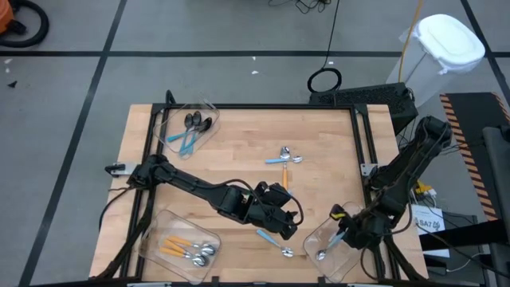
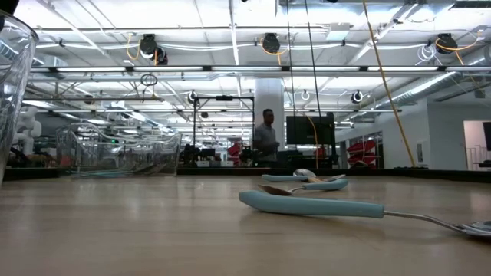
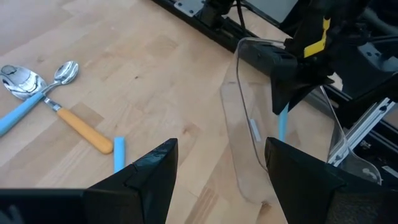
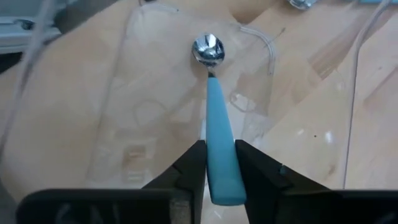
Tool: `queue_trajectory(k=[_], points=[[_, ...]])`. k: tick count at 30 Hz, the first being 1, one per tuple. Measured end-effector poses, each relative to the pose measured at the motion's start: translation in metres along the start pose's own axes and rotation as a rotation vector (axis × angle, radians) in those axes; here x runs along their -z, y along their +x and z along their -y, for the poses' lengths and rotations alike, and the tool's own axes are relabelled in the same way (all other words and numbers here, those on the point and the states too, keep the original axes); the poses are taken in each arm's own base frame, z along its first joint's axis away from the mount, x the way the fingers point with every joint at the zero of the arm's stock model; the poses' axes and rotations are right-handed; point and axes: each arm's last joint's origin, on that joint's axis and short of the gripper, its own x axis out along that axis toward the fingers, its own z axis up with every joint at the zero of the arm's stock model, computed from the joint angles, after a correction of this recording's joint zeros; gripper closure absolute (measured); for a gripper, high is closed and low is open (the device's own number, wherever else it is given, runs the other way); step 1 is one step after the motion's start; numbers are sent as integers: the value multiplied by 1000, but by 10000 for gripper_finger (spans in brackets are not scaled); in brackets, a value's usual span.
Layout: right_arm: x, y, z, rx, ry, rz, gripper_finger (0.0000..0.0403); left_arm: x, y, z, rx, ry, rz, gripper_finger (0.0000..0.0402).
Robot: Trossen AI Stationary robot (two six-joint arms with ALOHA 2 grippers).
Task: Sort silverware by color (type)
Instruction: Put the light blue spoon into the bottom right transparent bin
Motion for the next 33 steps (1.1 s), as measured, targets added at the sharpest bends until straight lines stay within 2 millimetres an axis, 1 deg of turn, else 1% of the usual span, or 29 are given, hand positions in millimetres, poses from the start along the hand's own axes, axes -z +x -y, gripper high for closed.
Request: queue_trajectory(k=[7, 14, 17, 19, 23, 28, 33], points=[[-3, 8, 1, 0, 4, -9, 307, 0, 0, 0, -4, 3, -3, 163], [-3, 8, 1, -4, 10, -7, 305, 0, 0, 0, -3, 2, -3, 163], [-2, 7, 1, -5, 39, -21, 305, 0, 0, 0, -3, -5, -3, 163], [-4, 4, 1, -3, 73, -37, 305, 1, 0, 0, -2, -10, -3, 163], [-14, -10, 3, 1, 120, -36, 305, 4, -3, 3, 5, -6, -7, 163], [-31, -25, 4, -5, 182, 39, 305, 8, -5, 5, -1, 9, -22, 163], [-42, -36, 6, -10, 269, 90, 305, 9, -5, 4, 17, 50, -57, 163]])
